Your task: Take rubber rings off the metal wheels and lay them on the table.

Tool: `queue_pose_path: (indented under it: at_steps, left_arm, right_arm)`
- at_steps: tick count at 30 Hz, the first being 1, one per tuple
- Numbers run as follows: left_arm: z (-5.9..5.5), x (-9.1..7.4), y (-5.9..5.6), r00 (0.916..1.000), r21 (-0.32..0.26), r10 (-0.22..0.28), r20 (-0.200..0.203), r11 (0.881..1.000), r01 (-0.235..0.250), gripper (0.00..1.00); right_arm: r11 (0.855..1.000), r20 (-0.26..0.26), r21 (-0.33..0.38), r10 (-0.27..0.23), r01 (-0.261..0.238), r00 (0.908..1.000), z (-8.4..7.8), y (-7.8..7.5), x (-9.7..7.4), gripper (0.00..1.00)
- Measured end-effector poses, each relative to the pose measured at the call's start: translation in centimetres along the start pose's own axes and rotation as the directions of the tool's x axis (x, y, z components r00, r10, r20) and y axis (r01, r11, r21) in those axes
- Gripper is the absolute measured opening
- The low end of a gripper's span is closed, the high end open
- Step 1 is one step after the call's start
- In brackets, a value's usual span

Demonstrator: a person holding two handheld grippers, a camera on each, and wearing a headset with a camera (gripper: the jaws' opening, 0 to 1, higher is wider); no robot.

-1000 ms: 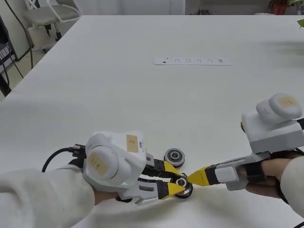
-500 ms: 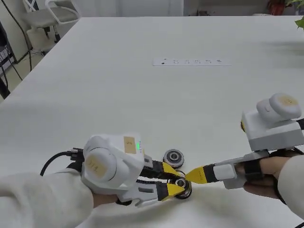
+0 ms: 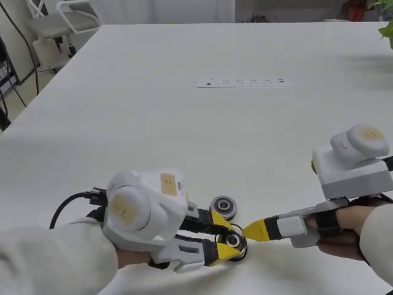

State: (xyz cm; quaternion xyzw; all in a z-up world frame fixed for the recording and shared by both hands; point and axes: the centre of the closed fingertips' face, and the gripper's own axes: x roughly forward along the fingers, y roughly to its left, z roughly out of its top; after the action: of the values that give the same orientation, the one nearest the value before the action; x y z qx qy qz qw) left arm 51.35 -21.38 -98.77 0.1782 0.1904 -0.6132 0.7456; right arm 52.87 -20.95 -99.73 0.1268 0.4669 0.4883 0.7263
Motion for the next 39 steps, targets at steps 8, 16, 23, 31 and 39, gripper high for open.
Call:
queue_pose_path:
  at_steps: [8, 16, 23, 31, 39]
  left_arm:
    - [2.1, -1.1, -0.4, 0.9998, 0.061, -0.002, 0.017, 0.998, 0.001, 0.38]
    - [4.5, -3.1, -0.1, 0.9981, 0.078, 0.019, 0.059, 0.997, -0.024, 0.58]
    - [7.0, -6.1, 0.0, 0.9928, 0.090, 0.065, 0.101, 0.993, -0.074, 0.68]
    - [7.4, -10.9, 0.6, 0.9826, 0.068, 0.149, 0.110, 0.985, -0.157, 0.77]
    - [5.2, -15.6, 1.7, 0.9530, 0.006, 0.289, 0.093, 0.957, -0.290, 0.84]
  right_arm:
    - [1.000, 0.005, -0.007, -0.009, 0.009, 0.9999, 0.2, 0.0, -0.4, 0.00]
    - [1.000, 0.011, -0.011, -0.015, 0.015, 0.9998, 0.3, 0.0, -0.6, 0.00]
    - [0.999, -0.002, -0.032, -0.006, 0.006, 1.0000, 0.1, 0.5, -0.5, 0.00]
    - [0.999, 0.012, -0.034, 0.013, -0.013, 0.9998, 0.4, 1.1, -0.5, 0.00]
    - [0.999, 0.040, -0.035, 0.041, -0.039, 0.9984, 1.2, 1.8, -0.8, 0.00]
